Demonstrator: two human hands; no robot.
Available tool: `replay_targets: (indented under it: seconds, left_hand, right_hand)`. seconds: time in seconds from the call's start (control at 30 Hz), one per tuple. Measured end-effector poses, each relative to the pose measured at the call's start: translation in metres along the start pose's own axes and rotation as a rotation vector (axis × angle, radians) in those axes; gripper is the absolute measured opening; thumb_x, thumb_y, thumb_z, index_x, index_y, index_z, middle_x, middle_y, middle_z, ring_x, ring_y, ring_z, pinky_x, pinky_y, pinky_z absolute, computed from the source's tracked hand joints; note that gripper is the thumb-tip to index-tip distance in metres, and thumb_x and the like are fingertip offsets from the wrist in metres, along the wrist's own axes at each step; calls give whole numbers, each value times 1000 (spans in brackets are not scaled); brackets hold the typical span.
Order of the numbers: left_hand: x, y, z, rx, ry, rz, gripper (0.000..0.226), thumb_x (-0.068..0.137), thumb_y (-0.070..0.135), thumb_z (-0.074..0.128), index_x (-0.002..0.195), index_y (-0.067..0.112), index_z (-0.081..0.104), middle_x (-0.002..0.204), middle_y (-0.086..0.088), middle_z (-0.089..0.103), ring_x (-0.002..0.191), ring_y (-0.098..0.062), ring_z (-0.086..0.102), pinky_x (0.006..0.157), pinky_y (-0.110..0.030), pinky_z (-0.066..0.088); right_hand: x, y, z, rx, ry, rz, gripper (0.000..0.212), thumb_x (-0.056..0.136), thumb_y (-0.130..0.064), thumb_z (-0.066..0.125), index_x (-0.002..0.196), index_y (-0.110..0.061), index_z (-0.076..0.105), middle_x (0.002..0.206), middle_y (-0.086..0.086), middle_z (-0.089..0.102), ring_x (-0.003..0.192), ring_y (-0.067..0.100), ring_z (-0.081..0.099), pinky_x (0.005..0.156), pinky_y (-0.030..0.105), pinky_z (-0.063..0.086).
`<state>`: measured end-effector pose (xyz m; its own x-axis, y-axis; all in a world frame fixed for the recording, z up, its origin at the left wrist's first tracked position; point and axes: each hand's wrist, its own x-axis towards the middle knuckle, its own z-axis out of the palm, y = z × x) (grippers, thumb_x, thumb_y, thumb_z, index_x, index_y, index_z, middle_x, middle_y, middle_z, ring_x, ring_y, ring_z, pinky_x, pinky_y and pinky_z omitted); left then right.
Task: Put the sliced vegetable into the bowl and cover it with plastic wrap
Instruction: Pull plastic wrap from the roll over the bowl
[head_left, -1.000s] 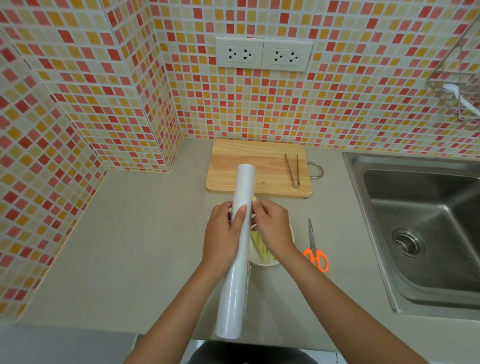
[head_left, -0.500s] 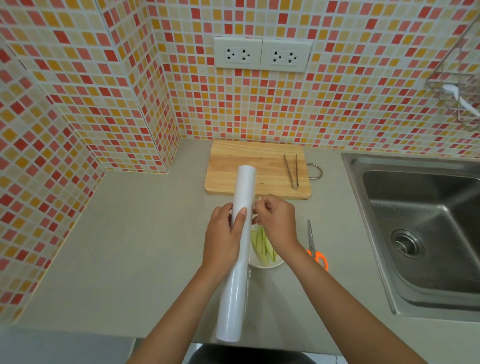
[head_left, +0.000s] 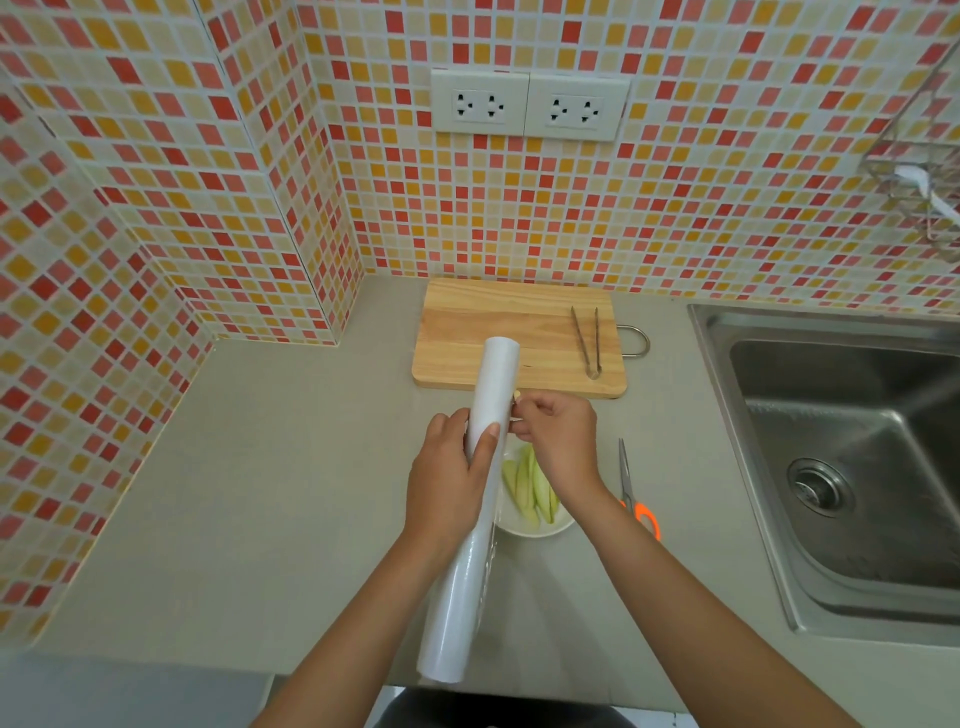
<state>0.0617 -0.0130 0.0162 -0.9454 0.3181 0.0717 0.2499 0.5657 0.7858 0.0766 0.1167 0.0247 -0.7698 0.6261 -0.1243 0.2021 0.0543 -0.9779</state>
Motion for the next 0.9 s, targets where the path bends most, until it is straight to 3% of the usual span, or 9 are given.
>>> replay_targets:
  seconds: [0.1, 0.23, 0.3, 0.6, 0.73, 0.8, 0.9]
  left_hand:
    - [0, 1, 1, 54, -9, 2, 36, 97, 46, 42, 119, 21, 56, 94, 2, 50, 74, -13, 55, 64, -29, 44]
    - [-1, 1, 1, 45, -3, 18, 34, 97, 45, 42, 118, 22, 56, 92, 3, 50, 74, -12, 54, 63, -28, 42]
    - [0, 0, 1, -3, -1, 11, 32, 97, 45, 43, 115, 23, 58, 90, 4, 50, 74, -10, 54, 65, -28, 44]
    - [3, -6, 0, -159, -2, -13, 25, 96, 42, 47, 110, 27, 61, 85, 9, 51, 73, -1, 52, 63, -15, 37]
    - [5, -6, 1, -234, -6, -23, 23, 96, 39, 49, 108, 25, 63, 85, 10, 53, 75, 5, 51, 65, -6, 37]
    - [5, -6, 2, -257, -19, -31, 24, 97, 39, 48, 109, 26, 63, 88, 9, 56, 78, 6, 53, 66, -5, 37]
    - [5, -7, 3, -293, -46, -54, 24, 97, 40, 47, 103, 24, 64, 91, 6, 59, 81, 0, 56, 66, -8, 40]
  right_hand:
    - [1, -2, 0, -10, 13, -7, 18, 85, 4, 55, 74, 13, 65, 74, 24, 71, 51, 3, 66, 54, 17, 53]
    - [1, -3, -1, 3, 27, -2, 17, 82, 4, 59, 68, -2, 67, 64, 6, 69, 56, 12, 68, 62, 29, 57]
    - [1, -3, -1, 12, 34, -1, 14, 81, 4, 60, 70, 0, 67, 64, 6, 69, 57, 14, 68, 63, 31, 57]
    - [5, 0, -1, 199, 76, 124, 21, 81, 4, 54, 65, -5, 64, 60, 9, 70, 52, 16, 69, 52, 20, 54]
    - [4, 1, 4, 293, 59, 250, 22, 90, -13, 51, 74, -6, 64, 62, 10, 68, 45, 19, 63, 46, 25, 51]
    - [3, 2, 9, 216, -12, 265, 27, 94, -23, 49, 80, -5, 64, 63, 7, 66, 45, 20, 60, 44, 27, 50]
    - [2, 3, 13, 28, -19, 153, 26, 94, -10, 44, 74, -1, 58, 62, 10, 62, 41, 17, 58, 36, 24, 45]
